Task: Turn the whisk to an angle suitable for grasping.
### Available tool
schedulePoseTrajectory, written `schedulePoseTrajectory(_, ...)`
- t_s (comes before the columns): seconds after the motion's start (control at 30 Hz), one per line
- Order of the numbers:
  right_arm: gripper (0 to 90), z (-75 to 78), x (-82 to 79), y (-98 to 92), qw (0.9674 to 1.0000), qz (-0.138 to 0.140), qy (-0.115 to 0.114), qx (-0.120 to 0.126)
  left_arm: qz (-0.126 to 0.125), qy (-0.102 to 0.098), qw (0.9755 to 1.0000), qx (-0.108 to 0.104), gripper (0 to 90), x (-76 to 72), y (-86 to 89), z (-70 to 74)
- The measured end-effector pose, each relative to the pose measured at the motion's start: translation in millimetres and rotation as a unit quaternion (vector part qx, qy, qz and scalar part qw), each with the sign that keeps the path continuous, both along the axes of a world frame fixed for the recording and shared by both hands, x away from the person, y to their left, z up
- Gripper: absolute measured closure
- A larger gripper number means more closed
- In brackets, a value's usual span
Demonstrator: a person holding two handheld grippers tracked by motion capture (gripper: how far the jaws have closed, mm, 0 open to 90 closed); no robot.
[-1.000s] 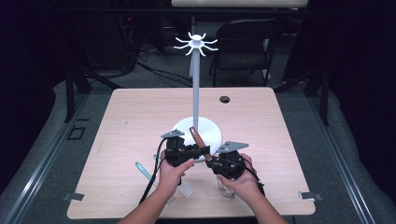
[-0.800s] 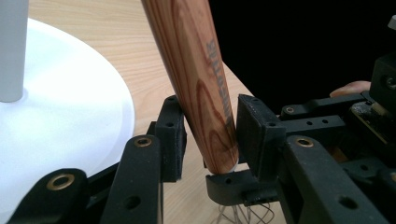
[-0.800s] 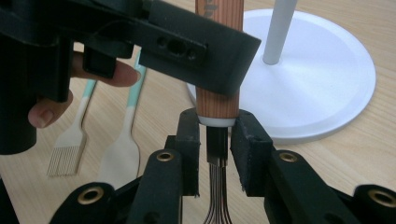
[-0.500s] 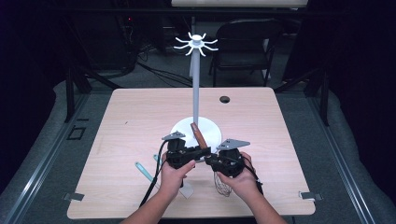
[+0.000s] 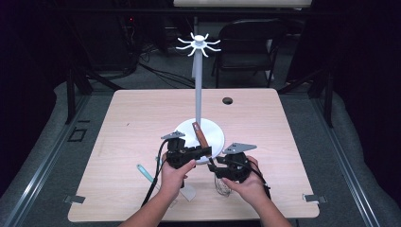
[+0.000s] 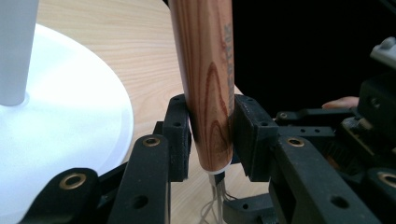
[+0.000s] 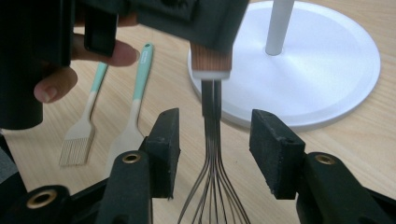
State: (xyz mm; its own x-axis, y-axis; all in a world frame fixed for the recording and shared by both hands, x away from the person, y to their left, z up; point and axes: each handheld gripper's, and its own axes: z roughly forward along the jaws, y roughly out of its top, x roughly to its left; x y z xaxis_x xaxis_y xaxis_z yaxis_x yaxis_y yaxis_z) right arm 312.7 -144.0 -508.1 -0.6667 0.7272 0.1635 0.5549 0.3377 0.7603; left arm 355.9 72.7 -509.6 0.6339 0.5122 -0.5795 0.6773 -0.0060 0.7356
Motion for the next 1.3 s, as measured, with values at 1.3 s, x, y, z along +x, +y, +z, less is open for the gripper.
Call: schedulePoseTrajectory(1.3, 48.7, -10.5, -12.1, -31.6, 0.9987, -0.050, 0.009, 0.002, -0.034, -0.113, 0.9851, 0.125, 71.2, 18.8, 2.8, 109.3)
